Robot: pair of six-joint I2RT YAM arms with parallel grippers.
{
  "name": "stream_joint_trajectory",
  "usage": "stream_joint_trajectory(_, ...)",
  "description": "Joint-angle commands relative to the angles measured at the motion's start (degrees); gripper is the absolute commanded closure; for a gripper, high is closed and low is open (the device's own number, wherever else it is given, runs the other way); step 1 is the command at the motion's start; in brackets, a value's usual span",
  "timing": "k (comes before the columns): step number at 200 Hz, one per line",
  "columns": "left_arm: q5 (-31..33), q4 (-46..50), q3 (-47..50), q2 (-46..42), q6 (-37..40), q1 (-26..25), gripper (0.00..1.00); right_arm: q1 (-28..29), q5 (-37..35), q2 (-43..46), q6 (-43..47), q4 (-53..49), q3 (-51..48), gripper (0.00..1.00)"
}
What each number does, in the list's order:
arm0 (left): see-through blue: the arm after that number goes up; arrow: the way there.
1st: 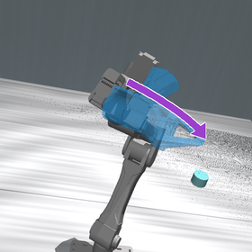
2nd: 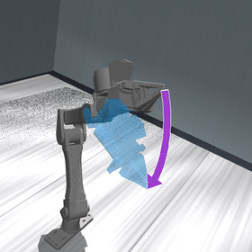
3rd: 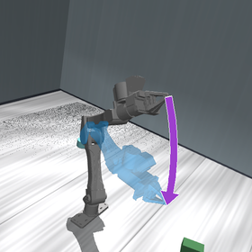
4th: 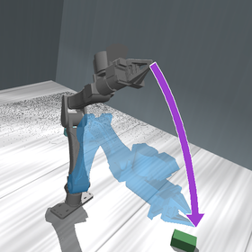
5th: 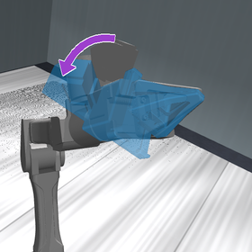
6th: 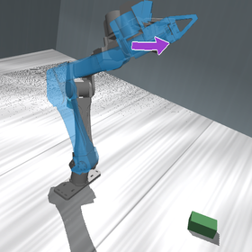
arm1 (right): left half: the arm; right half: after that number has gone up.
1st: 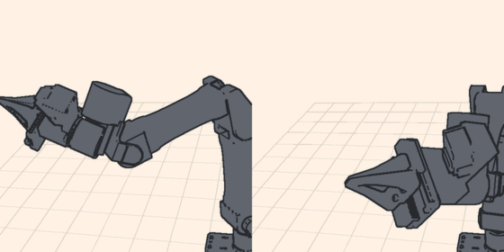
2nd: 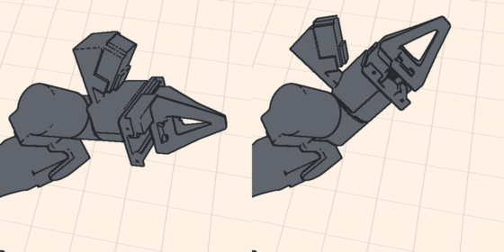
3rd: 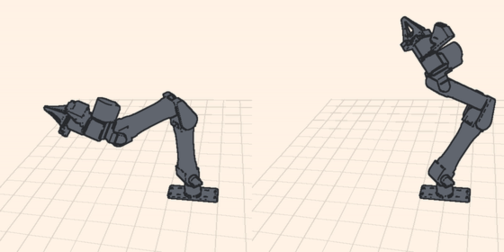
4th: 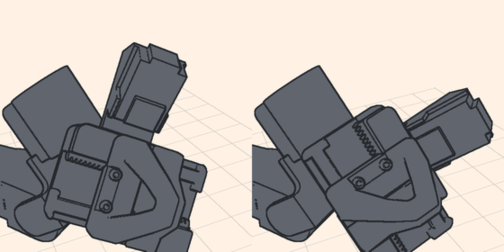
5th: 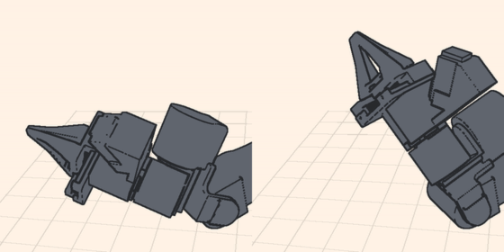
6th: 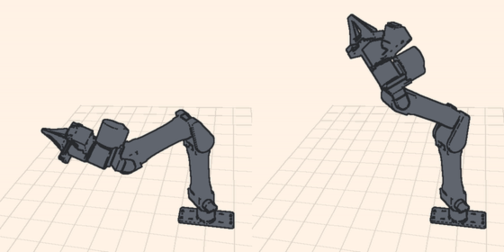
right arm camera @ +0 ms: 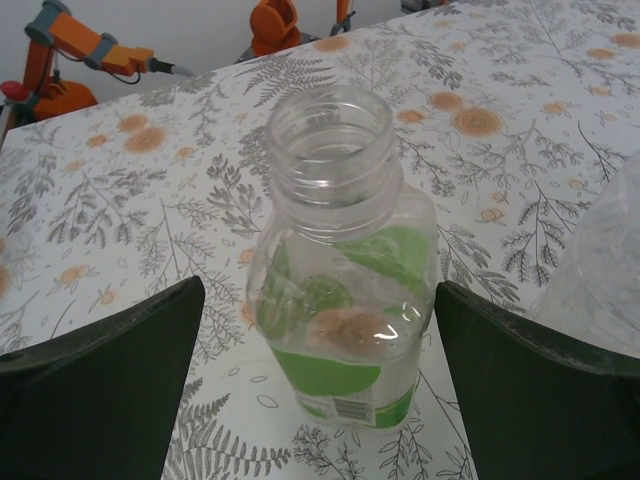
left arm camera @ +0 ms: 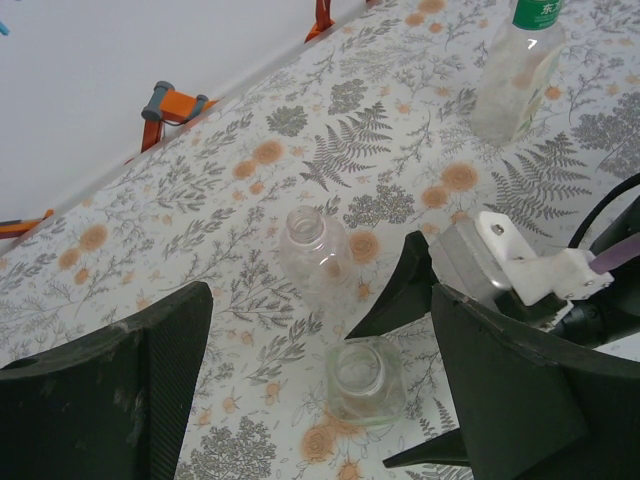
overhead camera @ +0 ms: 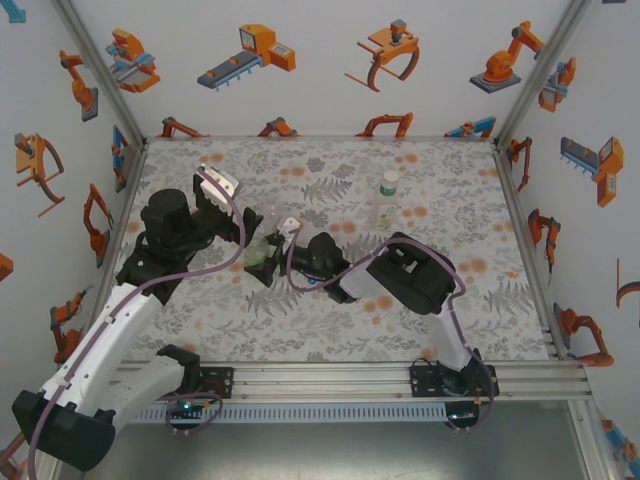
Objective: Screw on the bottle caps
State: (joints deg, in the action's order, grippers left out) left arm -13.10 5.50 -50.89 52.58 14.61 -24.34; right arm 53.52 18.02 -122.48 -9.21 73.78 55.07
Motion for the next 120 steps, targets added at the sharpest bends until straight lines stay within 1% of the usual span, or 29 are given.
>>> stream_joint_trajectory(1, -1.0, -1.1, 0.1, -0.3, -0.1, 0.2, 0.18, 0.7, -4.6, -1.3, -1.7, 3.4, 2.4, 0.14)
stream_joint_trajectory(11, -1.2, -1.1, 0.1, -0.2, -0.1, 0.2, 0.18, 1.2, -6.0, -1.9, -1.7, 3.4, 3.1, 0.14)
stream_joint_trajectory(61, -1.4, -1.0, 0.1, -0.4, 0.1, 0.2, 0.18, 1.5, -6.4, -4.0, -0.7, 3.4, 5.4, 0.18)
stream_joint_trajectory(104, -1.5, -1.0, 0.1, -0.4, 0.1, 0.2, 0.18, 1.5, -6.0, -4.0, 0.5, 2.3, 5.6, 0.28)
stream_joint_trajectory(120, -1.6, -1.0, 0.1, -0.4, 0.1, 0.2, 0.18, 1.5, -5.9, -3.8, 0.7, 2.3, 5.3, 0.33)
